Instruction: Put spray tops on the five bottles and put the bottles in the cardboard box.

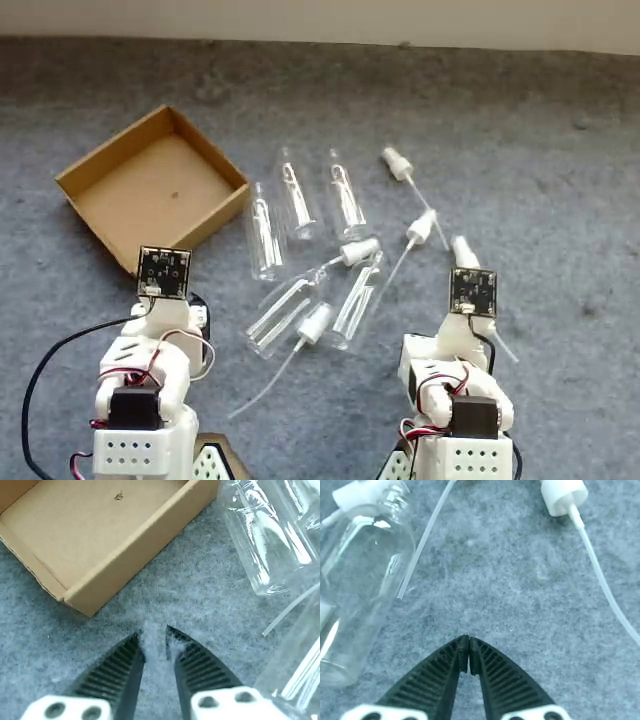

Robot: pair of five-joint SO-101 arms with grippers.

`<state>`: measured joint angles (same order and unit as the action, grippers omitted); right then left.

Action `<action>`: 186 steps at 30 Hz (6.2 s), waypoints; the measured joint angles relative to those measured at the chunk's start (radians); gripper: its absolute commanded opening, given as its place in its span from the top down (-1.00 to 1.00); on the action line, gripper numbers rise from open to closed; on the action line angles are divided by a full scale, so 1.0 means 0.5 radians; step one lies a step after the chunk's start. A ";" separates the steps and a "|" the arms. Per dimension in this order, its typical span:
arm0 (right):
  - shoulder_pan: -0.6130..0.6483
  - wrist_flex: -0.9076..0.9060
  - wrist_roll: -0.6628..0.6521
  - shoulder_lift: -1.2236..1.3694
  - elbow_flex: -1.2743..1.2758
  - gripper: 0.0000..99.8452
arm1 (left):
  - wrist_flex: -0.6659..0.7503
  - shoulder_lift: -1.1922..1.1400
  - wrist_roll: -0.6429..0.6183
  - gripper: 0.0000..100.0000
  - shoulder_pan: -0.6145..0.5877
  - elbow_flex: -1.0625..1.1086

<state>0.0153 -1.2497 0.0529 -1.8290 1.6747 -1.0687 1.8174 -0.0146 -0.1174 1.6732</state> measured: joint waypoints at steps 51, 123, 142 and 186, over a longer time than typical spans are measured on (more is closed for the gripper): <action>0.000 0.000 0.000 0.000 0.000 0.99 | -0.531 0.000 0.061 0.99 0.126 -0.021; 0.000 0.000 0.000 0.000 0.000 0.99 | -1.243 -3.234 0.715 0.98 0.344 -3.188; 0.000 0.000 0.000 0.000 0.000 0.99 | -1.169 -3.673 1.049 0.67 0.964 -3.296; 0.000 0.000 0.000 0.000 0.000 0.99 | -0.199 -3.676 0.773 0.45 1.083 -2.495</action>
<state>0.0153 -1.2497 0.0529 -1.8290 1.6747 -1.1684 -0.0207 0.3721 0.4242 0.4258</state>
